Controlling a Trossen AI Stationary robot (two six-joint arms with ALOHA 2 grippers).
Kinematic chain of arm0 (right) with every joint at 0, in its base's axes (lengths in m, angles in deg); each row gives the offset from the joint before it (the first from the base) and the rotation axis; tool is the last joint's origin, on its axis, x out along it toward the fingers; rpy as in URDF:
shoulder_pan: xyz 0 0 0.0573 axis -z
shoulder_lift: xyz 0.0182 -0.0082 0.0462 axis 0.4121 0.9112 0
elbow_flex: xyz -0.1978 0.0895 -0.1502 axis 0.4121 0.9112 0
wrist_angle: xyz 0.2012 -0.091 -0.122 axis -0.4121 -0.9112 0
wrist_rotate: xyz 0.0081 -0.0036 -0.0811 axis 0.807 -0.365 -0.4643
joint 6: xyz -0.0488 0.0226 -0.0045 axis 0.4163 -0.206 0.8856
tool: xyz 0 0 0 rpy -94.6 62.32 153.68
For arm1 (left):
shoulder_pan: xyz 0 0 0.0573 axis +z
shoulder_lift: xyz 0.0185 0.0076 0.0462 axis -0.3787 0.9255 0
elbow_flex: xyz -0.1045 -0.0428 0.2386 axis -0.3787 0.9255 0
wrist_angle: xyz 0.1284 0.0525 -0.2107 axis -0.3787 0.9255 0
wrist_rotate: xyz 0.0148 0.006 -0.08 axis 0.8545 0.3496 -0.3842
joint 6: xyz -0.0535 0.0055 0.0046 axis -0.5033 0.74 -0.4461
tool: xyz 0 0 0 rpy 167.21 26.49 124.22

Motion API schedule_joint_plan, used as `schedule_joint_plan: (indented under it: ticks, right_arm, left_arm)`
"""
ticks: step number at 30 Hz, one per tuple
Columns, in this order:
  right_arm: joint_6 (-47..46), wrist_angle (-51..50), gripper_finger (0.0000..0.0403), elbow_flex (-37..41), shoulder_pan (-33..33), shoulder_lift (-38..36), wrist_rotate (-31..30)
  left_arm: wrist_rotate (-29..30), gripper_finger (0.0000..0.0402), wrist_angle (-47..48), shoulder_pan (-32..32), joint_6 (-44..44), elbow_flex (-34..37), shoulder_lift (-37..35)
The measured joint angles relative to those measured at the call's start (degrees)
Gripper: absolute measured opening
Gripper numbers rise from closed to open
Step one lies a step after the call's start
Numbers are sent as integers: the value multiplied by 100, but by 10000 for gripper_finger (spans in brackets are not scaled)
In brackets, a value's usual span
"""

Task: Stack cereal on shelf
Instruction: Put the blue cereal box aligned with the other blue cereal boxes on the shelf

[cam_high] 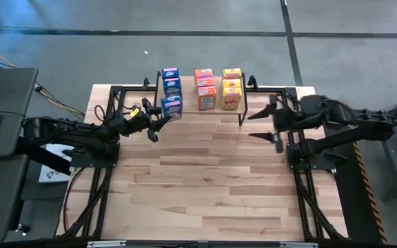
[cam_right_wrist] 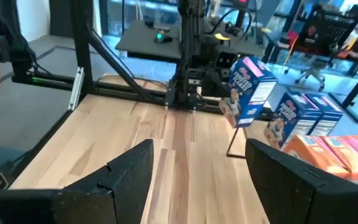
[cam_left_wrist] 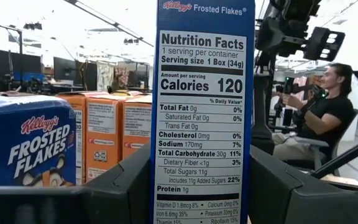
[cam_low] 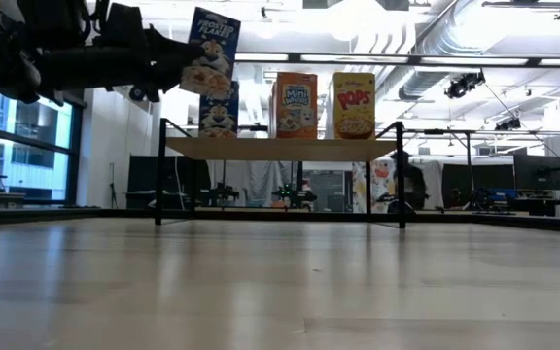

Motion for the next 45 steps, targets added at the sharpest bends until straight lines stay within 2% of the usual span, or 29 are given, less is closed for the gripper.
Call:
schedule_joint_plan:
  ticks: [3,7,8,12,14,19,25,32,38,45]
  right_arm:
    - [-2,200,248,581,-14,-640,-108]
    - [-265,986,248,1929,47,-1914,-896]
    - [-307,1264,248,2267,45,-2239,-862]
    - [-258,1860,248,3262,31,-3256,-27]
    - [-284,2010,248,3625,37,-3641,-27]
    - [-303,2065,248,4360,37,-4351,-545]
    - [-336,2133,248,5160,39,-4782,-726]
    - [-714,2831,248,6057,39,-4939,-920]
    - [-787,3228,248,6350,39,-4939,-925]
    - [-917,3247,248,6388,41,-4906,-1031]
  left_arm:
    - [0,184,-3,-2,-2,0,0]
    - [-2,184,-10,-2,-63,0,0]
    - [-2,184,-9,-2,-107,0,0]
    - [-2,184,-9,-2,-155,0,0]
    - [-2,184,-9,-2,-155,0,0]
    - [-2,184,-7,-2,-155,0,0]
    - [-2,184,-7,-2,-155,0,0]
    - [-2,184,-2,-2,-153,0,2]
    - [-2,184,8,-2,-153,0,2]
    - [-2,184,187,-2,-159,0,2]
